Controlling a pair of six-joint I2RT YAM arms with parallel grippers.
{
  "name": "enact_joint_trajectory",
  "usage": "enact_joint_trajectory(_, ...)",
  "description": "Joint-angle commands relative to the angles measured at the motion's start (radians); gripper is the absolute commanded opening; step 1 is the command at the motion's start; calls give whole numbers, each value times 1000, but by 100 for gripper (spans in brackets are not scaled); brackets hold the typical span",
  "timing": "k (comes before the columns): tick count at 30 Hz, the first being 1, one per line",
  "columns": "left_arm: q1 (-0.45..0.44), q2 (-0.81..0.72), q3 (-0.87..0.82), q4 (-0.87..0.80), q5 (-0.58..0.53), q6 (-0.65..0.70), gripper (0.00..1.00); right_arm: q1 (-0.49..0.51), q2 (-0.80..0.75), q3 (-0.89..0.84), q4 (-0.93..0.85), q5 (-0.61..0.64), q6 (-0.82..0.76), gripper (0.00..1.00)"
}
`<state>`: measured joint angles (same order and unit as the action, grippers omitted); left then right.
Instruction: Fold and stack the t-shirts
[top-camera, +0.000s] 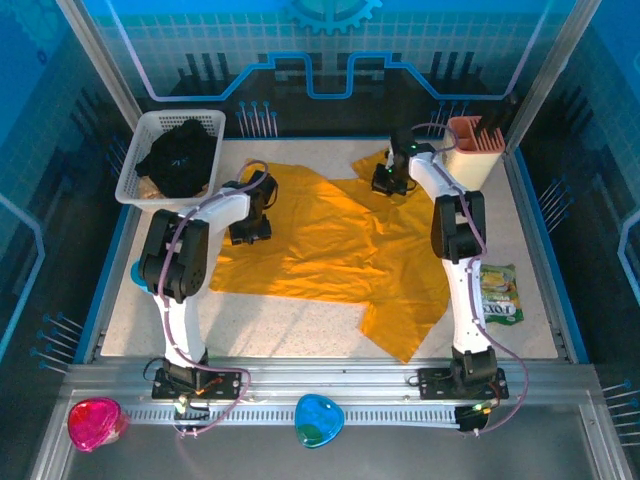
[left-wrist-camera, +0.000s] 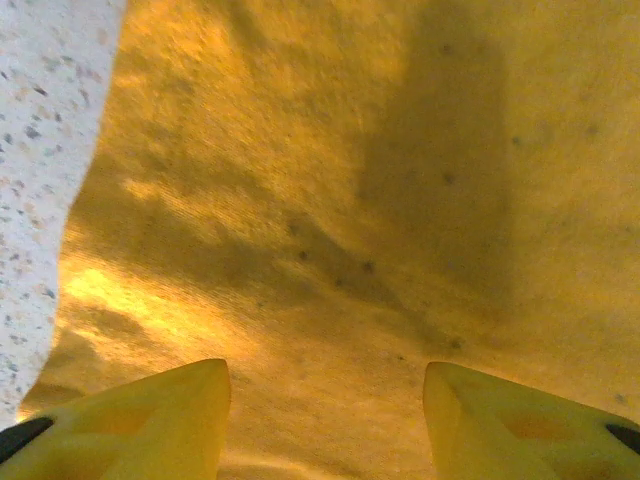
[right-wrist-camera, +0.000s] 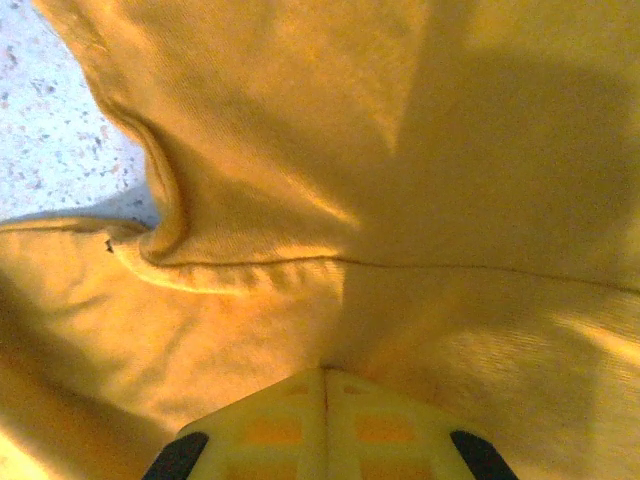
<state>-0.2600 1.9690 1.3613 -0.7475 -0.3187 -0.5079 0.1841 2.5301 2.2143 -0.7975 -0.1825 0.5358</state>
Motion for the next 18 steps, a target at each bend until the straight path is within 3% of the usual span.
enact_joint_trajectory(1, -8, 10, -34, 3, 23, -39, 54, 34, 78, 58, -99, 73, 76, 0)
enact_joint_trajectory(9, -24, -42, -164, 16, 39, -58, 54, 26, 152, 151, -115, 178, 222, 0)
enact_joint_trajectory(18, -24, -87, -227, 25, 52, -72, 55, -33, 191, 206, -84, 179, 318, 0)
